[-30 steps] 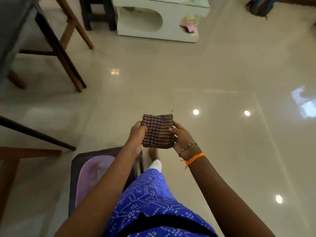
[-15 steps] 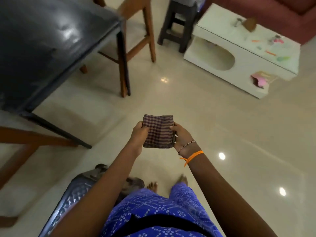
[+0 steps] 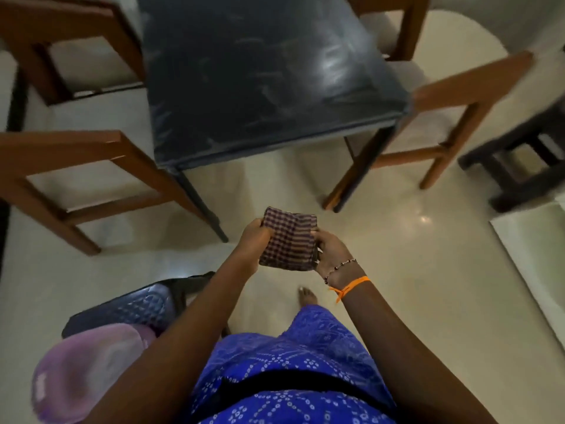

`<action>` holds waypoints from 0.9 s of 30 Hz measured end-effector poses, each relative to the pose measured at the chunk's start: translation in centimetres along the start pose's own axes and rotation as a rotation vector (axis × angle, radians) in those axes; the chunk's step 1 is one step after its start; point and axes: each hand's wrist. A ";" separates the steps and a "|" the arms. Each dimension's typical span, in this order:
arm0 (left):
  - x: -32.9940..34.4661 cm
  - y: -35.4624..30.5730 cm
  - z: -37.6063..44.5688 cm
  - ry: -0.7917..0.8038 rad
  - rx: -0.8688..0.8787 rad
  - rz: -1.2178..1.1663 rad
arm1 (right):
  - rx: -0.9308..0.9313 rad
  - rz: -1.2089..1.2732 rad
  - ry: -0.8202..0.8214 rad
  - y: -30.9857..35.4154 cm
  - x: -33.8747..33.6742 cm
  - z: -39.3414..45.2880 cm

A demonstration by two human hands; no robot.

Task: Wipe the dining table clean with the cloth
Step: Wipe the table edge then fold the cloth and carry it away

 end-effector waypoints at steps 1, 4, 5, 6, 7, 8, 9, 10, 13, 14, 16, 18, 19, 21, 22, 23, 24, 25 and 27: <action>-0.2 -0.6 0.4 -0.028 -0.035 -0.056 | 0.015 -0.053 0.028 1.1 0.8 1.0; -1.2 -1.2 1.5 -0.081 -0.143 -0.244 | 0.083 -0.187 0.092 2.9 2.9 3.4; -1.7 -0.8 1.5 -0.106 -0.169 -0.286 | 0.119 -0.233 0.119 2.9 3.6 4.2; -2.1 -0.2 1.5 -0.140 -0.189 -0.321 | 0.152 -0.279 0.148 2.7 4.3 5.0; -2.4 0.6 1.4 -0.173 -0.192 -0.343 | 0.178 -0.321 0.174 2.3 4.9 5.5; -2.9 1.7 1.2 -0.209 -0.196 -0.381 | 0.213 -0.375 0.211 1.8 5.7 6.2; -3.2 2.8 1.0 -0.233 -0.210 -0.425 | 0.248 -0.424 0.246 1.1 6.5 6.6; -3.7 4.1 0.7 -0.254 -0.239 -0.476 | 0.286 -0.470 0.282 0.2 7.4 7.0; -4.7 7.6 -0.3 -0.336 -0.305 -0.648 | 0.373 -0.638 0.368 -2.9 9.7 7.1; -5.0 8.7 -0.9 -0.379 -0.316 -0.712 | 0.389 -0.713 0.393 -4.2 10.4 7.0; -5.6 11.0 -2.0 -0.475 -0.324 -0.838 | 0.412 -0.846 0.448 -7.3 11.9 6.9; -6.3 13.2 -3.1 -0.557 -0.338 -0.947 | 0.418 -0.963 0.506 -10.4 13.2 6.5; -6.8 14.4 -3.7 -0.595 -0.351 -1.005 | 0.421 -1.037 0.544 -12.1 14.0 6.3; -7.9 17.0 -4.9 -0.672 -0.353 -1.139 | 0.435 -1.189 0.634 -15.8 15.3 6.2; -8.3 18.0 -5.3 -0.706 -0.351 -1.188 | 0.435 -1.251 0.680 -17.5 15.7 6.2; -8.9 19.4 -5.8 -0.739 -0.362 -1.226 | 0.434 -1.320 0.724 -19.6 16.3 6.1; -9.5 20.7 -6.2 -0.771 -0.381 -1.258 | 0.423 -1.376 0.763 -21.6 16.9 6.1; -10.1 22.1 -6.5 -0.794 -0.404 -1.277 | 0.411 -1.432 0.795 -23.5 17.4 6.0; -11.3 24.5 -6.8 -0.829 -0.440 -1.298 | 0.392 -1.524 0.850 -27.0 18.2 5.7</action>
Point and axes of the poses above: each hand's wrist, its own z-axis towards the middle knuckle, its own x-axis out of the palm, y = z × x, and after that the axes turned 15 degrees about z, right-handed
